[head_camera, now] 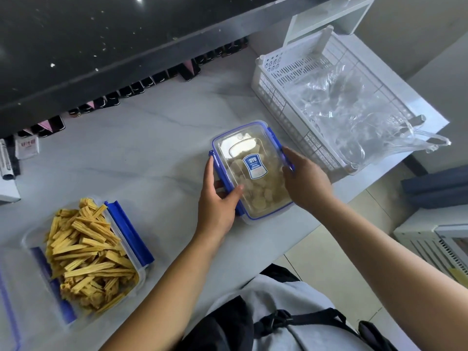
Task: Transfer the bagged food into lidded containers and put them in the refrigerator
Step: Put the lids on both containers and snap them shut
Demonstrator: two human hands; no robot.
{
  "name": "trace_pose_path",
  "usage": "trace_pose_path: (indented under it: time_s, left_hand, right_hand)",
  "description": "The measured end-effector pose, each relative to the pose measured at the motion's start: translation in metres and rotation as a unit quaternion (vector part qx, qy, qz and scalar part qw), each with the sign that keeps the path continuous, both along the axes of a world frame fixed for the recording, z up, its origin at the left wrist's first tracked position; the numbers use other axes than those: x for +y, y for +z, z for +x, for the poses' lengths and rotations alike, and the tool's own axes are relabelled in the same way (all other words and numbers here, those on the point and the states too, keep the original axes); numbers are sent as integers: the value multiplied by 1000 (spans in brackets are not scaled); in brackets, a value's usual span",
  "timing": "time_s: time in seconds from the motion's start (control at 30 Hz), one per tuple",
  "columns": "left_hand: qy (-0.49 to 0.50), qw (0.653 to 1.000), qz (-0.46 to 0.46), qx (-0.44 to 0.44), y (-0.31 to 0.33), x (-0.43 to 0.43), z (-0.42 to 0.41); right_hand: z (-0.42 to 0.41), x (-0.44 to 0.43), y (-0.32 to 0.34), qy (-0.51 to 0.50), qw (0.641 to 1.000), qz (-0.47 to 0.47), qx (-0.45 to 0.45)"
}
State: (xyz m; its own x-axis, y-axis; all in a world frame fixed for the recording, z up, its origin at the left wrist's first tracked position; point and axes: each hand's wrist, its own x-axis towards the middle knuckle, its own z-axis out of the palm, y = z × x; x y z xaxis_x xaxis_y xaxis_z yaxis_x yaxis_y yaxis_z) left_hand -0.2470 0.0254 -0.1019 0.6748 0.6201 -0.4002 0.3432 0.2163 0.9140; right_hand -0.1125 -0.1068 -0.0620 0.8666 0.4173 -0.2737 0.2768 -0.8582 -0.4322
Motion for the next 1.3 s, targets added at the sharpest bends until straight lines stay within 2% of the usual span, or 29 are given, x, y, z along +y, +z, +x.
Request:
trace_pose_path:
  time_s: [0.13,0.2,0.37,0.5,0.57,0.63,0.73,0.83,1.0,1.1,1.2,1.3]
  left_hand:
    - [24,1000,-11,-1,1,-4,21]
    - [36,999,-31,-6,2,-5,24]
    - [57,996,-67,-11,4,-7,30]
    - [60,994,-91,9,12,-4,37]
    - [56,996,-58,32,18,-4,32]
    - [23,993,71,90,26,-4,16]
    - [-45,943,273,185,41,-9,-27]
    - [-6,901,342,266,53,-19,-81]
    - [136,863,331,355,59,-18,-179]
    - [203,840,293,409,51,-4,-240]
    - [245,811,259,464,33,22,-300]
    - [251,791,237,506,10,59,-348]
  right_hand:
    - [-22,10,-21,160,982,0,-97]
    - [-28,5,-34,207,969,-13,-136]
    - [-15,4,-38,228,960,-35,-161]
    - [-7,8,-34,237,962,-21,-137]
    - [-4,6,-31,245,964,-6,-107]
    - [-1,4,-24,249,966,34,-65]
    - [-4,8,-9,274,954,122,-33]
    - [-24,23,1,337,925,178,3]
    - [-68,44,0,468,865,176,45]
    - [-101,52,-12,516,844,145,26]
    - [-134,50,-39,573,819,20,1]
    - [-160,43,-68,578,812,-69,-27]
